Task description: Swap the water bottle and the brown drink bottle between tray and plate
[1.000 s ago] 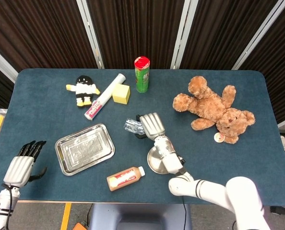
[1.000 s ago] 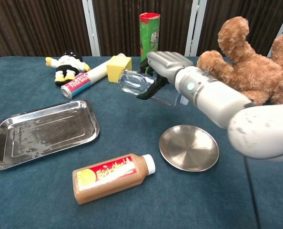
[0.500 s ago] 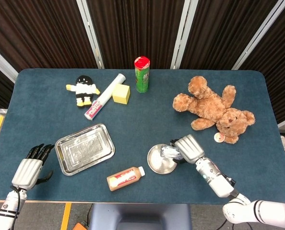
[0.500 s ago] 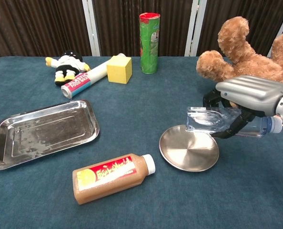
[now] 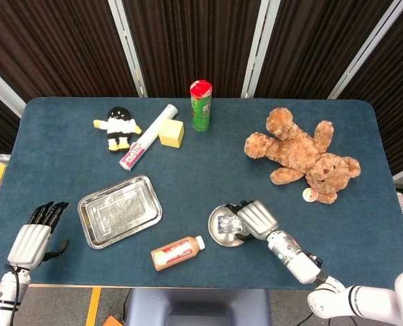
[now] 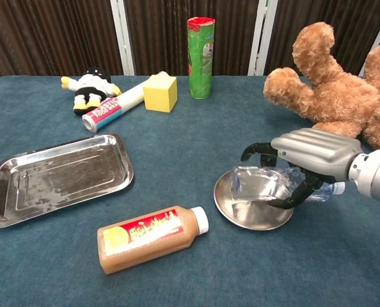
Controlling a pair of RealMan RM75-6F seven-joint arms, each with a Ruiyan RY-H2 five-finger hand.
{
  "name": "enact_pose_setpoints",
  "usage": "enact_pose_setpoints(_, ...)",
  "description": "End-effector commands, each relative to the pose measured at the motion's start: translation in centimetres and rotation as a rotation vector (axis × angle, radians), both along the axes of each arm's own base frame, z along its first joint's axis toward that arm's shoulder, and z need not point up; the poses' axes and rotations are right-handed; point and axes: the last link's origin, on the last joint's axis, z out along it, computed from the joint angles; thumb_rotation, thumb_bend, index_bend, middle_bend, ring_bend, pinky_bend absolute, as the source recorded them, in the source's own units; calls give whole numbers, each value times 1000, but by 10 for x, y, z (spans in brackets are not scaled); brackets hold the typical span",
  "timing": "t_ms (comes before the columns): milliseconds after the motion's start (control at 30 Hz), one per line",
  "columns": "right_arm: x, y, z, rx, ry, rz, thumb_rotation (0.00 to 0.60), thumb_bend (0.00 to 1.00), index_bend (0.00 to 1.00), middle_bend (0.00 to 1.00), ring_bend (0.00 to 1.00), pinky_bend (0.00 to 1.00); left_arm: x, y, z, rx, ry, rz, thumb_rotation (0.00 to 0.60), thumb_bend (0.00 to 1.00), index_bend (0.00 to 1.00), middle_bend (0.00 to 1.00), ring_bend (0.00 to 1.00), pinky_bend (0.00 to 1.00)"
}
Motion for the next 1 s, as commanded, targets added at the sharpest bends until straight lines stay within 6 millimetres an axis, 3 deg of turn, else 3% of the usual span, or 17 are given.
enact_pose_setpoints(33,0,0,0,18,13,-14,600,464,48,373,273,492,1,-1,0,-3,-2,-5,600,363,0,77,30,102)
enact_pose_setpoints(100,1,1,1,29,15,-21,600,445,2,326,227,449,1,-2,0,-5,-3,-8,600,363,0,77,30,102)
enact_pose_setpoints(400,4,8,14,32,-20,-27,600,406,0,286,188,410,4,-5,0,-5,-6,-25,600,363,0,77,30,102)
enact_pose_setpoints(600,-1,17,42,-17,-85,-37,600,356,0,184,63,243,10,-6,4,37,-22,-89,600,362,0,10,7,109)
enact_pose_setpoints(700,-17,35,61,-68,-109,-61,600,329,0,96,5,133,8,-7,5,45,-44,-101,600,360,0,0,0,116)
enact_pose_setpoints(800,-41,69,84,-147,-114,-57,600,303,0,22,0,24,14,-10,2,-3,-94,-126,600,360,0,0,0,116)
enact_pose_setpoints(933,-73,110,109,-254,-154,-75,600,295,0,0,0,0,41,-13,-5,-151,-243,-200,600,360,0,0,0,121)
enact_pose_setpoints(1000,-83,117,116,-274,-192,-99,600,292,0,0,0,0,55,-17,-12,-240,-283,-246,600,362,0,0,0,122)
